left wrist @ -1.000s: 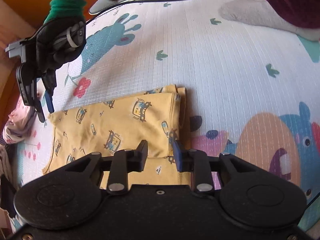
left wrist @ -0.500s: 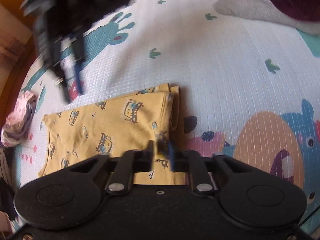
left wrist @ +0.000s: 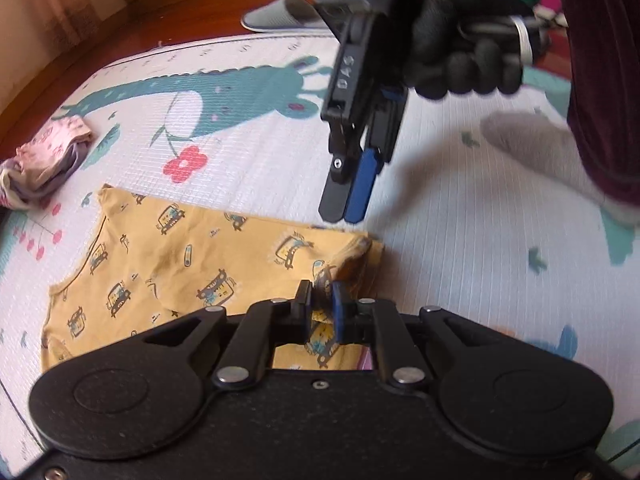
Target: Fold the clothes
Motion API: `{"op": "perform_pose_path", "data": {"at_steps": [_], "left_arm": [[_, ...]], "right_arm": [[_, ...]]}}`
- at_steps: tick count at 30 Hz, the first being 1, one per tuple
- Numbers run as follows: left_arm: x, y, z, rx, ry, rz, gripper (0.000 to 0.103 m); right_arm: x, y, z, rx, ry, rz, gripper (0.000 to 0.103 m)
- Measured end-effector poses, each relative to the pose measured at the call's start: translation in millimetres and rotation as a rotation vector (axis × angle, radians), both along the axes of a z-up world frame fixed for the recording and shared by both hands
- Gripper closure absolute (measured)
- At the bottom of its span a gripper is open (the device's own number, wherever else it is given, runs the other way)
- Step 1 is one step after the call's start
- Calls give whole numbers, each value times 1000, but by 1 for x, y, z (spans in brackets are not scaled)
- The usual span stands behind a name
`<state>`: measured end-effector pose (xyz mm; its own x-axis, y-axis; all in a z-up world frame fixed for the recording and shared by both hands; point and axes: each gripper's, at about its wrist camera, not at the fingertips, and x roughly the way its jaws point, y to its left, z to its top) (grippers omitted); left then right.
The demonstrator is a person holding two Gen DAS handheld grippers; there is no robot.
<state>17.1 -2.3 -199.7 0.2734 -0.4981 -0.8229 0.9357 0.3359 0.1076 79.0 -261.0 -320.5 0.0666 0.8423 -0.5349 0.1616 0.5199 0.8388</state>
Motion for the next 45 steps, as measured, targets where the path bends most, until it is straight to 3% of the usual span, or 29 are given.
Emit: {"op": "perform_pose_path", "data": {"at_steps": [4,10,12,16,22,28,31,36,38,42,45], "left_arm": [[5,1,9,-39,14,29,94],[4,0,11,-46,18,24,94],[3,0,10,-44,16,20,94],[2,0,9,-36,11,13,94],[-2,5,0,18,-16,-23,94],[-6,2,-30,109,70,-77,92],[-3,7,-27,106,78,-86,87],[16,5,-19,63,88,9,87],[27,3,-17,58,68,66,87],[79,5,-14,34,32,216,87],[126,6,-10,-7,18,303,87]], "right_arm": [[-2,-8,-15,112,106,-99,60],[-11,-10,-29,179,187,-172,61],[-13,-11,-32,194,204,-194,67],[-15,-13,-37,208,201,-210,93],[-9,-16,-23,212,112,-212,98],[-11,-11,-26,111,93,-133,99],[-12,-11,-26,53,69,-100,99],[-7,-7,-19,12,33,-57,87],[-4,-3,-7,-21,-29,-17,79],[2,-2,11,-103,-158,30,79],[3,13,30,-148,-309,121,79]]}}
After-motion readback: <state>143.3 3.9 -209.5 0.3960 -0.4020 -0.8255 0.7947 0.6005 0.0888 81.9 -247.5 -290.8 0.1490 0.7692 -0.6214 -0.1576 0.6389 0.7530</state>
